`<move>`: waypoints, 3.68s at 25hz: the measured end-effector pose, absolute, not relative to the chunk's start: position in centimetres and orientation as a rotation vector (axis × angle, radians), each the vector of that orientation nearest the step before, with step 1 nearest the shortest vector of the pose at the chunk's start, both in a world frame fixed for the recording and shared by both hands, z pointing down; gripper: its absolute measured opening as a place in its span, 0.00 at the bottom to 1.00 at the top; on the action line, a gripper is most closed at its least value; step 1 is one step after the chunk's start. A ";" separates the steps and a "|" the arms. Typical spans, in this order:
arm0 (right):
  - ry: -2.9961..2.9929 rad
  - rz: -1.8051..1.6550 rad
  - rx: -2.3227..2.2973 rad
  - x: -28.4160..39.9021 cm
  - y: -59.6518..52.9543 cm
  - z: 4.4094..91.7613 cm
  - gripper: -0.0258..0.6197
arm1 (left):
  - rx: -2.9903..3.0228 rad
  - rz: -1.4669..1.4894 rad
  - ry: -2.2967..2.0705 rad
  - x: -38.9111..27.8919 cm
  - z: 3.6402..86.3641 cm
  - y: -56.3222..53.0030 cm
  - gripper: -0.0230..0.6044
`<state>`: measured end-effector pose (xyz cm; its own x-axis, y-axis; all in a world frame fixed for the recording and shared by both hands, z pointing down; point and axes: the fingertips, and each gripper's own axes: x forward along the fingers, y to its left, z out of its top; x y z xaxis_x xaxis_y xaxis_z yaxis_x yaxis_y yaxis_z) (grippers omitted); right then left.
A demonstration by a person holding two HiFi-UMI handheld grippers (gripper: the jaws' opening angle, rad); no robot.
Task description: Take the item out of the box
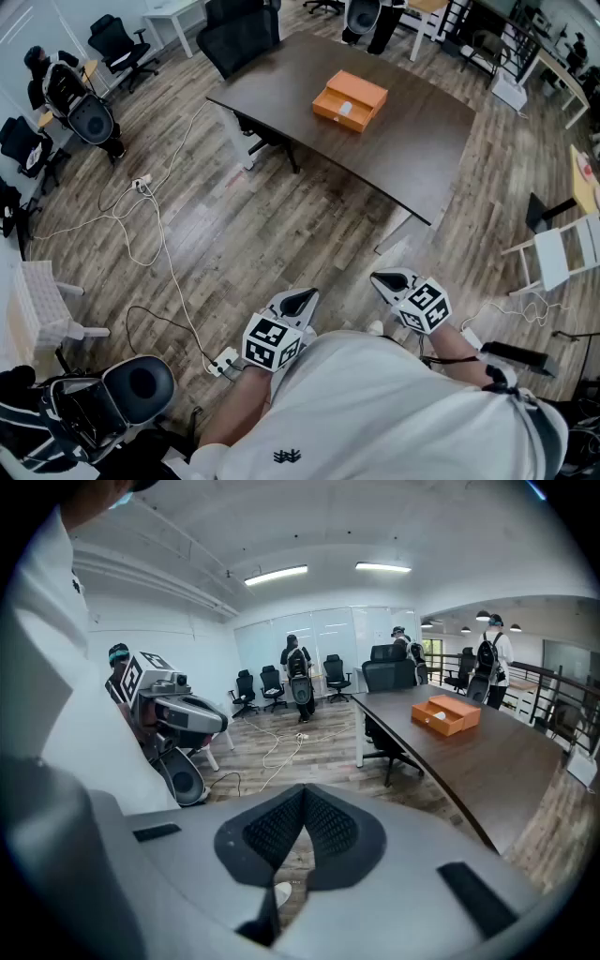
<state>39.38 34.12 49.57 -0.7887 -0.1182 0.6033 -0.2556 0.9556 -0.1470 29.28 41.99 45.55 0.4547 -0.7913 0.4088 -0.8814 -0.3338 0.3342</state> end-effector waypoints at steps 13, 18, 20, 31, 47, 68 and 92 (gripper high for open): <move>-2.462 0.308 0.257 31.8 37.1 51.9 0.04 | 2.185 0.248 -1.370 21.8 49.0 45.1 0.05; -2.459 0.356 0.253 29.8 34.6 52.6 0.04 | 2.201 0.227 -1.365 20.2 48.9 42.0 0.05; -2.463 0.355 0.242 28.3 32.6 52.8 0.04 | 2.197 0.233 -1.383 19.0 48.6 40.1 0.05; -2.486 0.394 0.167 18.3 15.8 53.6 0.05 | 2.090 0.280 -1.493 9.7 47.6 25.6 0.06; -2.412 0.491 0.258 11.3 -4.7 58.0 0.17 | 2.091 0.288 -1.480 1.6 48.1 6.4 0.07; -2.217 0.634 1.050 5.2 -24.1 58.4 0.18 | 2.341 0.368 -1.180 -18.7 48.3 -5.2 0.05; -1.903 0.755 1.095 9.3 -43.4 68.9 0.35 | 2.252 0.401 -1.311 -17.6 47.1 -19.7 0.05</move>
<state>9.32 -43.42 68.92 -0.3082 -0.4127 0.8571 -0.8881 0.4479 -0.1037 -17.58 -19.74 47.14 0.4930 -0.7225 0.4846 -0.8700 -0.4115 0.2717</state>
